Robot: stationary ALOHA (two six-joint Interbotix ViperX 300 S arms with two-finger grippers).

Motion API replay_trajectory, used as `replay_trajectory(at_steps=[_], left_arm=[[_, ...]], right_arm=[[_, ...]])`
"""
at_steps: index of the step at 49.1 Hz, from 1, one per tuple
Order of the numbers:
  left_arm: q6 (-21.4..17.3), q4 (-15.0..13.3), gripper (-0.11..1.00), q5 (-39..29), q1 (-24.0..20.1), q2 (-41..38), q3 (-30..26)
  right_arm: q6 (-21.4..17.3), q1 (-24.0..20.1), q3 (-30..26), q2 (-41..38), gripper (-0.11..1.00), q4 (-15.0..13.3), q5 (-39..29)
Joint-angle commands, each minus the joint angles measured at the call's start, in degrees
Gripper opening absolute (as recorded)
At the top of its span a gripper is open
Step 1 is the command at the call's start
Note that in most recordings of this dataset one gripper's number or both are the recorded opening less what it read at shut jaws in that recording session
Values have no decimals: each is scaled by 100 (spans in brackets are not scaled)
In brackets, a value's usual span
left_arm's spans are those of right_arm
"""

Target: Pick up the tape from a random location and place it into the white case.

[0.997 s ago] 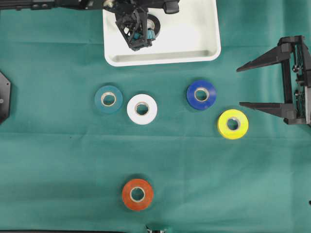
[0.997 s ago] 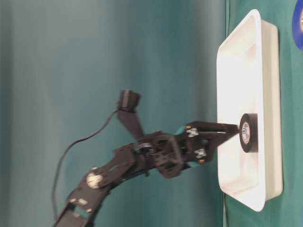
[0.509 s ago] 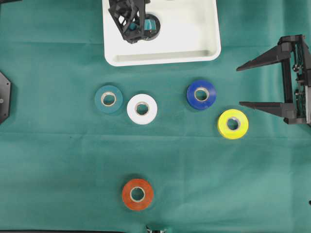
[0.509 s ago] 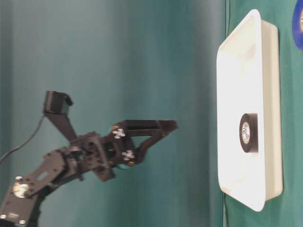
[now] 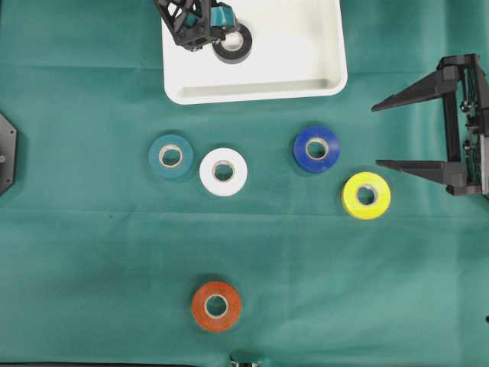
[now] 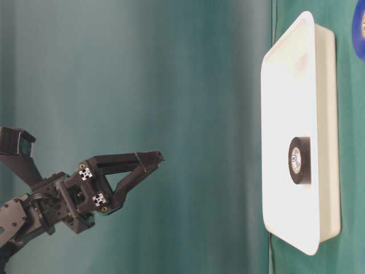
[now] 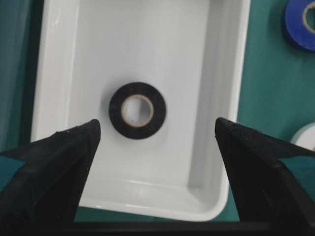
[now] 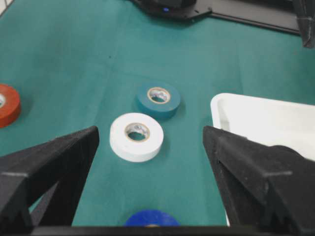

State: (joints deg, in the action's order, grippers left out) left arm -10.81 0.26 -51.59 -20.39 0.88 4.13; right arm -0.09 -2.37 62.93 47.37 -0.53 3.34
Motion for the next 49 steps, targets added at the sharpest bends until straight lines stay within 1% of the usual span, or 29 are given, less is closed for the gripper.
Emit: replay_trajectory(at_steps=[1,11,24,33,38,49], left_arm=[[9,-9,100,18,9,176,-62],[9,-9,100,18,44,176,-53],[26,-18,100,18,264,185,-26],[53,-26,100,18,642,202,-18],[132,-26,100,26,905,202,-18],[387,-26,100,167,1644,185,-18]], right_arm=[[-9,-18,-167,-9,92,9,26],[-9,-18,-202,0,92,9,0],[-9,-9,-220,0,92,9,0],[-9,-18,-211,-9,92,9,-35],[-9,-18,-220,-9,92,9,-62],[-9,-18,-220,-9,92,9,-62]])
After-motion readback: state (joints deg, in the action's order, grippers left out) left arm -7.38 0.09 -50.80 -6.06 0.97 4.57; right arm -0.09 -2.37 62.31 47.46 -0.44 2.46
